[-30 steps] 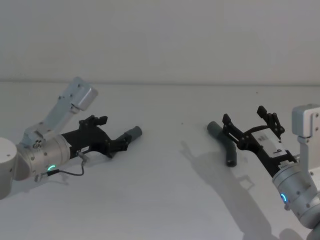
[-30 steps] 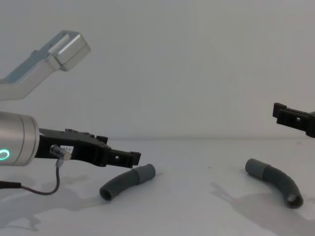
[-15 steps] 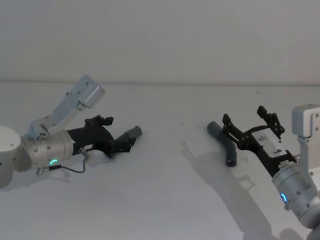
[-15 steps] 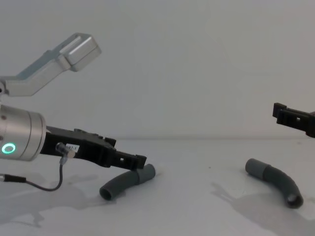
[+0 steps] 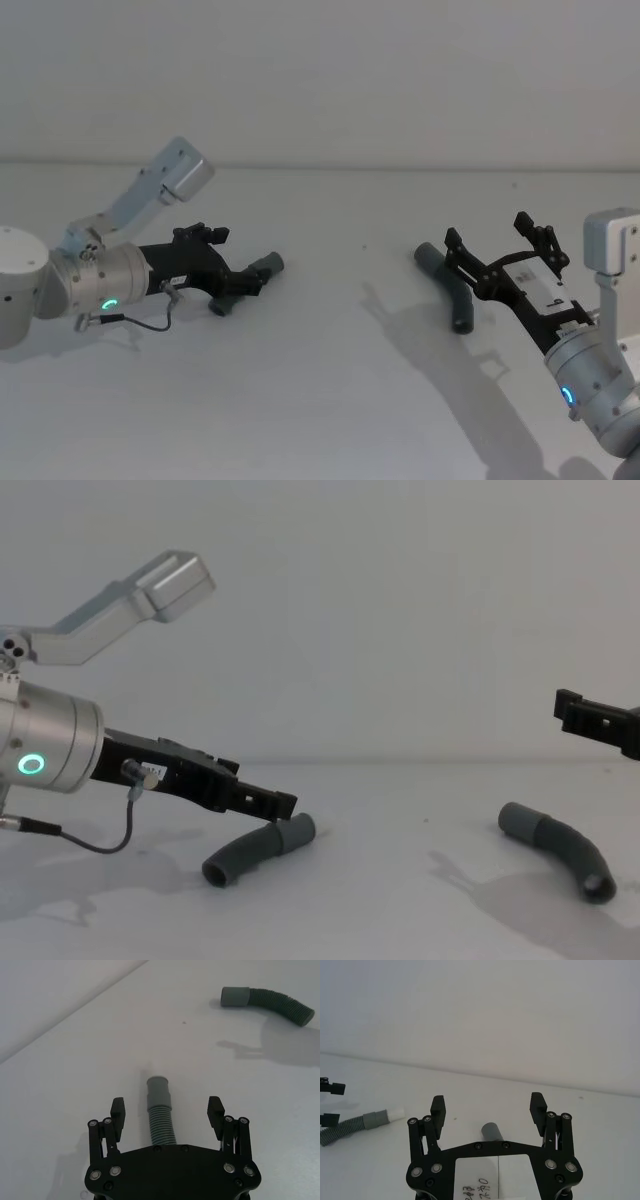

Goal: Use both hands to pick up one end of the pipe from the table, align the ends, and insert them.

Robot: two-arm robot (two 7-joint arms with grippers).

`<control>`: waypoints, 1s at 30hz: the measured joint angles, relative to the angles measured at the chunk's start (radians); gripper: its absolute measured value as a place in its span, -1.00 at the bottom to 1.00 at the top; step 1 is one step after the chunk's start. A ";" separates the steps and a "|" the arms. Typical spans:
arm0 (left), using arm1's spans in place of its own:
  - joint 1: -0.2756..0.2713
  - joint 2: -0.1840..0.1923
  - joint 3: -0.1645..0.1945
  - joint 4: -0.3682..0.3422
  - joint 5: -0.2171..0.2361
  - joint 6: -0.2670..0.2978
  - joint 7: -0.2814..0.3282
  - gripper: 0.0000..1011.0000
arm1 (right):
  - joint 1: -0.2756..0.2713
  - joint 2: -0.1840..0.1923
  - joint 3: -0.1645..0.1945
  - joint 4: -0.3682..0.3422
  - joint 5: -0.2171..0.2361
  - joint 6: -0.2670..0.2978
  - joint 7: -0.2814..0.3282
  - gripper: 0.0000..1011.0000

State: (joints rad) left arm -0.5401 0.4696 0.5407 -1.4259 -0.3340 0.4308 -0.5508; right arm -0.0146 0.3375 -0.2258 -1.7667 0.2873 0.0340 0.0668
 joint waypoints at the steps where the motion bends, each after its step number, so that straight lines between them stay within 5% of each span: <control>1: -0.007 -0.002 0.004 0.008 0.000 0.003 -0.001 0.98 | 0.000 0.000 0.000 0.000 0.000 0.000 0.000 0.98; 30: -0.107 -0.071 0.056 0.208 0.033 0.009 -0.007 0.98 | 0.000 0.000 0.000 0.000 0.000 0.000 0.000 0.98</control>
State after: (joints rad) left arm -0.6467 0.3986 0.5963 -1.2184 -0.3007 0.4402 -0.5582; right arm -0.0146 0.3375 -0.2258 -1.7668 0.2874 0.0341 0.0668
